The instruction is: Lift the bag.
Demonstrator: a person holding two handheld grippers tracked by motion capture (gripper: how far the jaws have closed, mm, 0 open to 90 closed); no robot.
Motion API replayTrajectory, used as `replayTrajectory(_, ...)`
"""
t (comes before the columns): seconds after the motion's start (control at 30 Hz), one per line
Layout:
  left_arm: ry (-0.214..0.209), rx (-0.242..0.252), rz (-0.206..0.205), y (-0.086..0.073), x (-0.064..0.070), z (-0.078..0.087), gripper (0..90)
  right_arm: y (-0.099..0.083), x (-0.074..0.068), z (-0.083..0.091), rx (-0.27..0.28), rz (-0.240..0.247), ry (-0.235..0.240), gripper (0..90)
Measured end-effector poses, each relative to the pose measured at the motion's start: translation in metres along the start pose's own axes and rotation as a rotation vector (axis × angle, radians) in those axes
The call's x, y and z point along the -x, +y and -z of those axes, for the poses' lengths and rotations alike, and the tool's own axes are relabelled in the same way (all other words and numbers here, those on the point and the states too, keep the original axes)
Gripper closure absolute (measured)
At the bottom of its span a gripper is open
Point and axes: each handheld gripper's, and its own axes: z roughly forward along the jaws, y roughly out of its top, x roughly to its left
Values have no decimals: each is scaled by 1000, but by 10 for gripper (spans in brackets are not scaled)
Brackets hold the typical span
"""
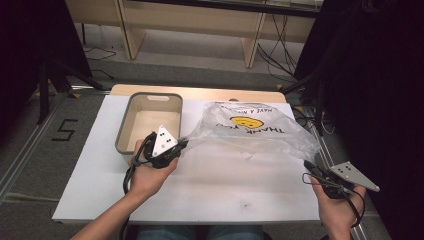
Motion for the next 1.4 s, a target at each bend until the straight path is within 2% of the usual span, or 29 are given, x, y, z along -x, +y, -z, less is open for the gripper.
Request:
replayTrajectory(0.5,21,96,4,26,-4,13,891,23,-2,9,78,23,-17,900)
replayTrajectory(1.1,28,160,18,39,-6,23,891,44,-7,22,149,35,-33,900)
replayTrajectory(1.4,31,175,15,42,-6,24,891,44,-6,23,153,29,-32,900)
